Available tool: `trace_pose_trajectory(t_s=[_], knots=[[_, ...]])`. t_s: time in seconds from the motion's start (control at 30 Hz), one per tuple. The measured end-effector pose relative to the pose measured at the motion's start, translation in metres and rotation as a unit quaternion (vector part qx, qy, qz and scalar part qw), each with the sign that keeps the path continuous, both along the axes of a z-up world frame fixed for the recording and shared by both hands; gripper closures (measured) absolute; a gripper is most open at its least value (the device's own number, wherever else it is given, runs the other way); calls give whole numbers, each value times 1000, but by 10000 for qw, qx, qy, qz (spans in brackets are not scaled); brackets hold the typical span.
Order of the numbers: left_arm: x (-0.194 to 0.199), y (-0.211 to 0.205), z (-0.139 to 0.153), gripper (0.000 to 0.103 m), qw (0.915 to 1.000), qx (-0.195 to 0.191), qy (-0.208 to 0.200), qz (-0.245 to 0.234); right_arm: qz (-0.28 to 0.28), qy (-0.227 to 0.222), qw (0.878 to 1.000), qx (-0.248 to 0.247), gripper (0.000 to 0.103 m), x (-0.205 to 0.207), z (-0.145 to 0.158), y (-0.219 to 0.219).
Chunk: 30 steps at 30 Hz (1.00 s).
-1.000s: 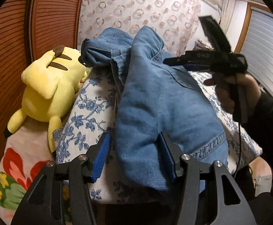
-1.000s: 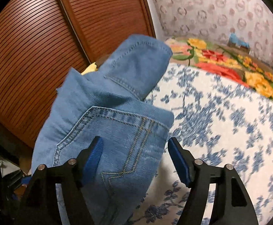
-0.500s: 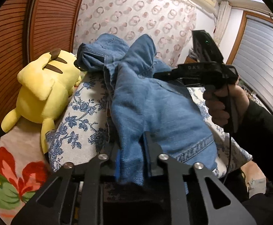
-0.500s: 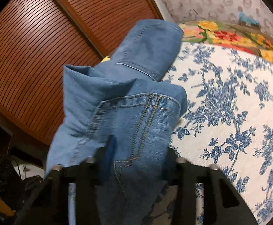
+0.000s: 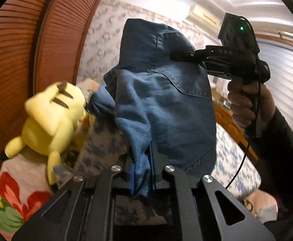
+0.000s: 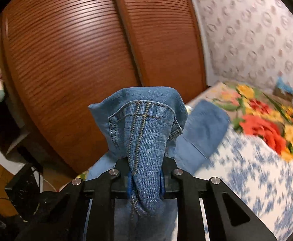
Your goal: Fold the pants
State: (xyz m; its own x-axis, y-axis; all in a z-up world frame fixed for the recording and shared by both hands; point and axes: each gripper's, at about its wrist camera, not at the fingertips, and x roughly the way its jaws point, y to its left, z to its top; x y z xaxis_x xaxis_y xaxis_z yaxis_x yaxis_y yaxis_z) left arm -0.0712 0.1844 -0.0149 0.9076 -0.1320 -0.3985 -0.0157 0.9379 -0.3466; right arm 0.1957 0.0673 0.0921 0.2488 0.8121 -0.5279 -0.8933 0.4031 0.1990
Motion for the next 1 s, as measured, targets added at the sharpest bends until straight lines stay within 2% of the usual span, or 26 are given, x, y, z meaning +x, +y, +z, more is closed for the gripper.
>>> trace_pose_trajectory(t_s=[0.13,0.23,0.37,0.53,0.67,0.8,0.9,0.97,1.0], knots=[[-7,33,23,91,9988,-25,-224,431,359,-273,9990,80,84,2,25,41],[-1,58,42,91,9968,104,-347,719,545,-188,9980,258,84,23,35,72],[30,88,65,91,9944,318,-486,878,571,264,9957,680,84,85,30,94],[115,114,64,91,9969,384,-292,626,113,810,9940,724,84,182,-24,101],[191,117,30,91,9990,265,179,314,-386,1163,9911,524,84,260,-82,84],[225,111,7,91,9979,379,445,268,-628,1301,9894,178,80,306,-126,73],[236,110,-7,91,9963,401,700,310,-686,1216,9899,-244,67,324,-142,77],[237,109,-15,91,9954,416,806,316,-829,1086,9894,-497,52,336,-144,90],[235,106,-14,91,9950,440,834,315,-939,930,9893,-619,49,338,-143,93]])
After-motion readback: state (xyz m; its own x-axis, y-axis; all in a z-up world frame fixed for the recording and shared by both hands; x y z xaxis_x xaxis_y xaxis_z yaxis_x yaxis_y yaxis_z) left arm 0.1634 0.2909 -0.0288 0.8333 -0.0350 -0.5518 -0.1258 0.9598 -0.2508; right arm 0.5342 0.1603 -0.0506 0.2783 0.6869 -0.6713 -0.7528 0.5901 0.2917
